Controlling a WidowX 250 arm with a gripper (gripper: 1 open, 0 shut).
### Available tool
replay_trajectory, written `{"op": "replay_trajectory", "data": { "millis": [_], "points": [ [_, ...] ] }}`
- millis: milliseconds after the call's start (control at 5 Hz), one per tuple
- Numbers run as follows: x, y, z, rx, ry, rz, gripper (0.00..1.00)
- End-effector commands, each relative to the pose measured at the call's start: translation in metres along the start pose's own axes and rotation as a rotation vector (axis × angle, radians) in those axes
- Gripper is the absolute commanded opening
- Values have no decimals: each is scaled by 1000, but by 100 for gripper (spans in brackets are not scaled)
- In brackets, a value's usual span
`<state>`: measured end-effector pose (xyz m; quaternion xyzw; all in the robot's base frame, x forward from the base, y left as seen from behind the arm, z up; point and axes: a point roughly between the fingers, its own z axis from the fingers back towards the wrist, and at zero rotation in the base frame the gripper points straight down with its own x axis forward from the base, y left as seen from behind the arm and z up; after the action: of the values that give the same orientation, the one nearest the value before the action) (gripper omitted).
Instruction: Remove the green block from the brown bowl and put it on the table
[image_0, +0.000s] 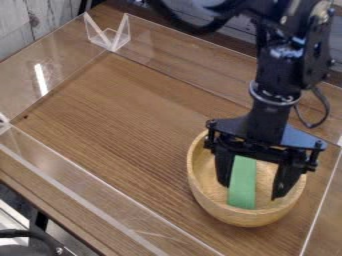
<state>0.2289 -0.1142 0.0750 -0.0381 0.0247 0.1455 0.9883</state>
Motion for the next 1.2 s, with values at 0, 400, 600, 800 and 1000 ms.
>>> {"op": "replay_trajectory", "data": {
  "millis": [0,400,600,800,1000],
  "points": [
    [6,7,5,-26,-40,57,100],
    [10,19,8,-33,-84,118,100],
    [10,18,16,-40,-102,164,100],
    [9,18,21,-45,-112,207,100],
    [16,9,22,-49,-120,210,100]
  ]
}}
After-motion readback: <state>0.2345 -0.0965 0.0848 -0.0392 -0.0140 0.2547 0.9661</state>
